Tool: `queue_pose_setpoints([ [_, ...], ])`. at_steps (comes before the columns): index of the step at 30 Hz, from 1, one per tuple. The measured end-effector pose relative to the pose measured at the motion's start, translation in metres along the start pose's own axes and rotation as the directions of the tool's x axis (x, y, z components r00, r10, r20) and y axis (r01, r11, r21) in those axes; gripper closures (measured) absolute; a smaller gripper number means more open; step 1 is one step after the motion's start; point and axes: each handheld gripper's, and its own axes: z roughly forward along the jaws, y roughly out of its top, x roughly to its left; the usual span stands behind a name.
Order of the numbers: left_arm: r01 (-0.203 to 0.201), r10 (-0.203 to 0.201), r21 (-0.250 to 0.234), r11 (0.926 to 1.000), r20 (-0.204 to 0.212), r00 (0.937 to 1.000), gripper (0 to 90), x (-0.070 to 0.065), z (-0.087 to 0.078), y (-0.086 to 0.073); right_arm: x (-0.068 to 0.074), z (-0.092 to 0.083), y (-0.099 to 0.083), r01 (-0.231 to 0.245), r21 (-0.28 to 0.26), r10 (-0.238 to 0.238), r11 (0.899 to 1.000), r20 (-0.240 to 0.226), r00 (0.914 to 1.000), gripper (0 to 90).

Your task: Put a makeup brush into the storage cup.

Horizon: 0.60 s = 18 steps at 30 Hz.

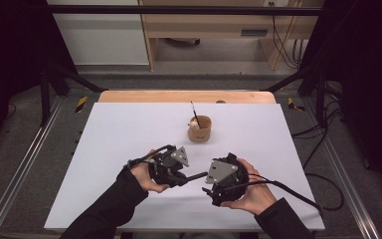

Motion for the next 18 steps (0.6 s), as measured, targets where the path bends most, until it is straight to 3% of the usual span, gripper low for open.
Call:
queue_pose_setpoints([
  [9,-0.021,0.021,0.020,0.9996,0.006,0.9998,79.0,-0.001,0.001,0.010,0.002,0.003,-0.001,0.041,0.017,-0.041,0.999,-0.007,0.9991,23.2],
  [18,-0.013,0.013,0.031,0.9994,0.024,0.9996,79.0,0.001,0.004,0.014,0.003,0.010,-0.002,0.085,0.027,-0.085,0.996,-0.009,0.9964,29.0],
])
